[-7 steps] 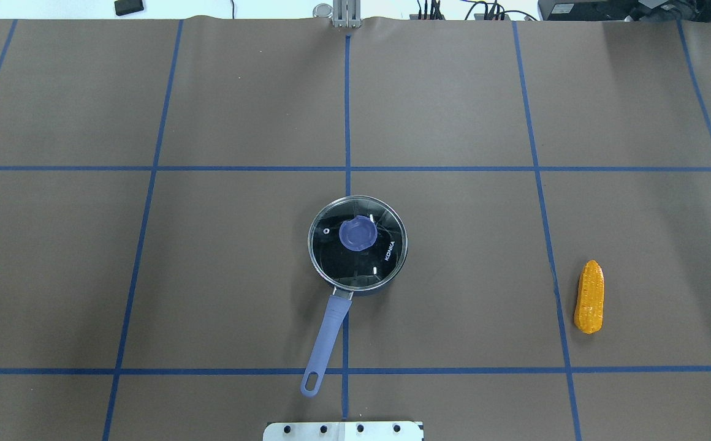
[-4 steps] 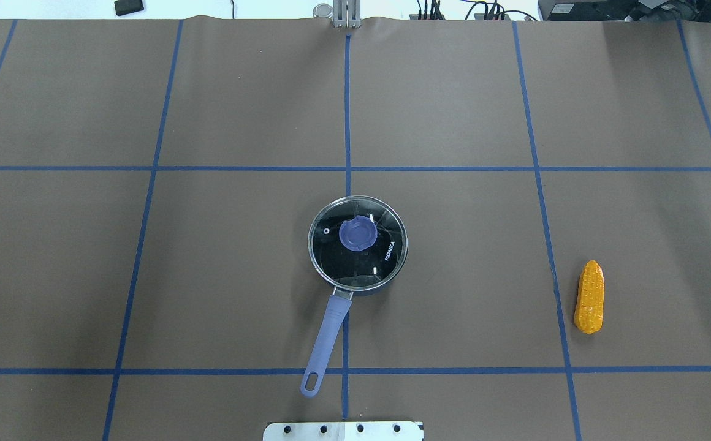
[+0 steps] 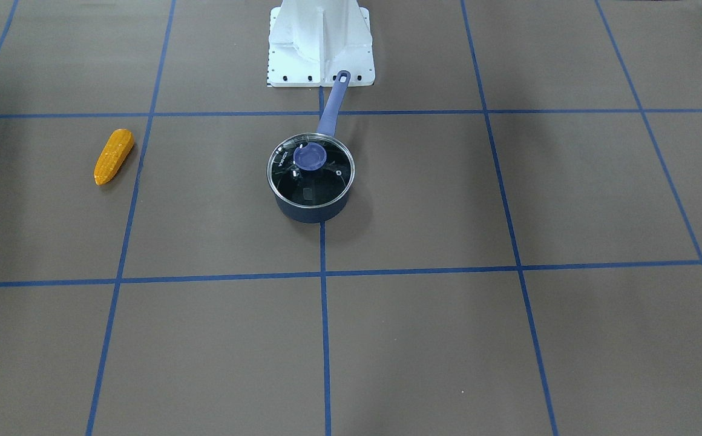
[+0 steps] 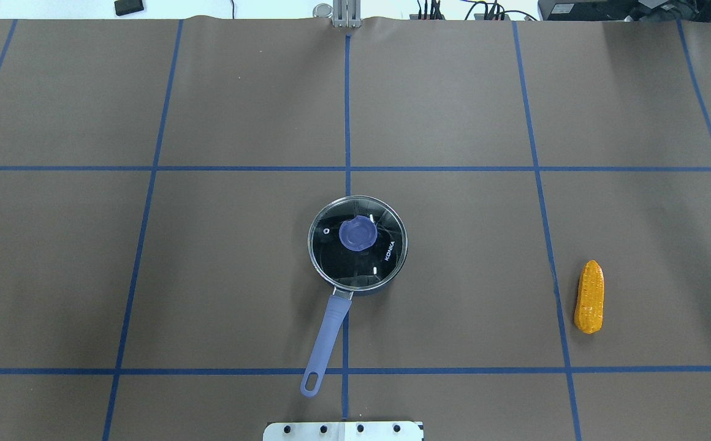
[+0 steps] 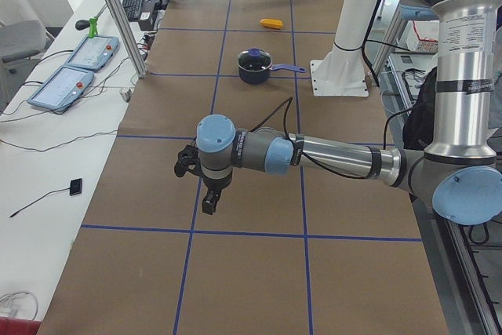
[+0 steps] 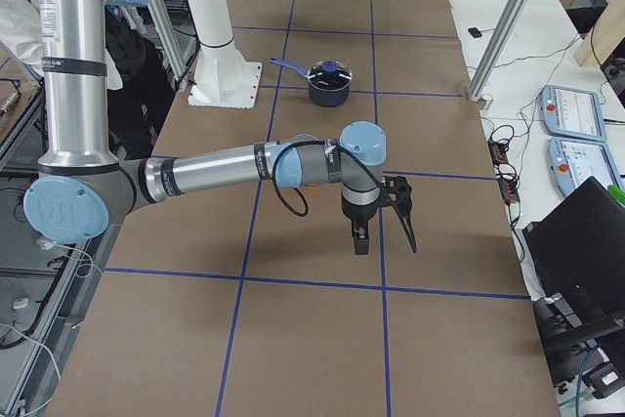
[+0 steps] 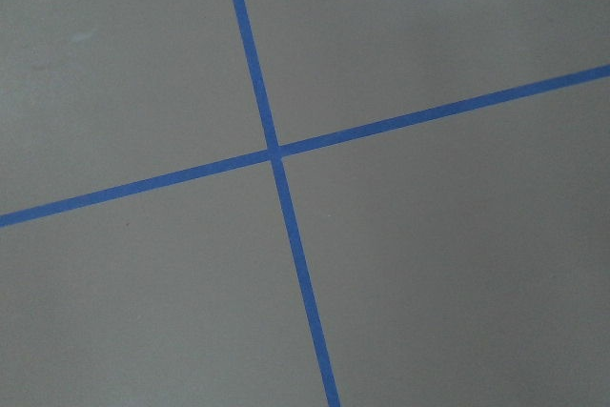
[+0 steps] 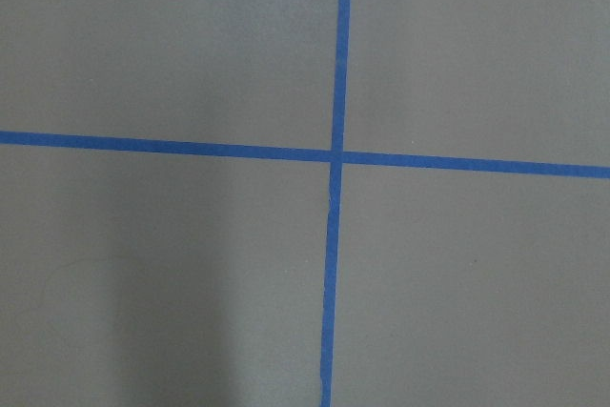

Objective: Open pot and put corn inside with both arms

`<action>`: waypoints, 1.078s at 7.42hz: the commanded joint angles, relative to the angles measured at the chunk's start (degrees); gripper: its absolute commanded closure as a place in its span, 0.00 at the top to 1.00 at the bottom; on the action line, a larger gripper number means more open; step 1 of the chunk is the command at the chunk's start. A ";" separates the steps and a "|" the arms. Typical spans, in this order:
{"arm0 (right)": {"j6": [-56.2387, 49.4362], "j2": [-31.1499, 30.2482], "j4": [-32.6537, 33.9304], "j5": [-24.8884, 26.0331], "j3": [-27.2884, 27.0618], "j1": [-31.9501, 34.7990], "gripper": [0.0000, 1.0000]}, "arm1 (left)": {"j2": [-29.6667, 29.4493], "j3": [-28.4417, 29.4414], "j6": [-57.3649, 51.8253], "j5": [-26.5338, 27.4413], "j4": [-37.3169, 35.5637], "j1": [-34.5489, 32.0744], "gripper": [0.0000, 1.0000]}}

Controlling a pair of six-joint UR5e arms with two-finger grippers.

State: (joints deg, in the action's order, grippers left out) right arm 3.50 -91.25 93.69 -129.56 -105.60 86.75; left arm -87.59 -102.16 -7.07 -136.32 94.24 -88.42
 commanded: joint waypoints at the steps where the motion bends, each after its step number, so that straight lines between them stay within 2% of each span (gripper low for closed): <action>1: -0.07 0.72 -0.44 0.18 -1.72 0.00 1.00 | -1.71 -0.06 -0.05 -1.56 7.69 0.00 0.98; 2: -0.07 0.03 -4.97 0.36 -1.02 0.00 1.00 | -0.93 -0.32 -0.31 -3.40 8.49 0.00 0.98; 3: 0.10 0.02 -11.80 0.27 1.08 0.00 1.00 | -1.62 -0.50 -0.05 -3.68 11.37 0.00 0.98; 4: 3.32 0.72 -15.70 0.01 3.19 -0.09 1.00 | -1.97 -0.58 3.43 -3.69 14.79 0.09 0.98; 6: 11.93 1.08 -19.05 -0.08 2.59 -2.36 1.00 | -7.06 -1.28 17.27 -2.90 16.58 5.86 0.98; 8: 12.32 0.99 -20.22 -0.08 2.77 -2.90 1.00 | -10.57 -3.21 30.20 2.96 16.77 14.45 1.00</action>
State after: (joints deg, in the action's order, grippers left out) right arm 14.89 -90.24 74.34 -129.65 -102.90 84.31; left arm -95.93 -104.34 14.23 -136.69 110.91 -79.47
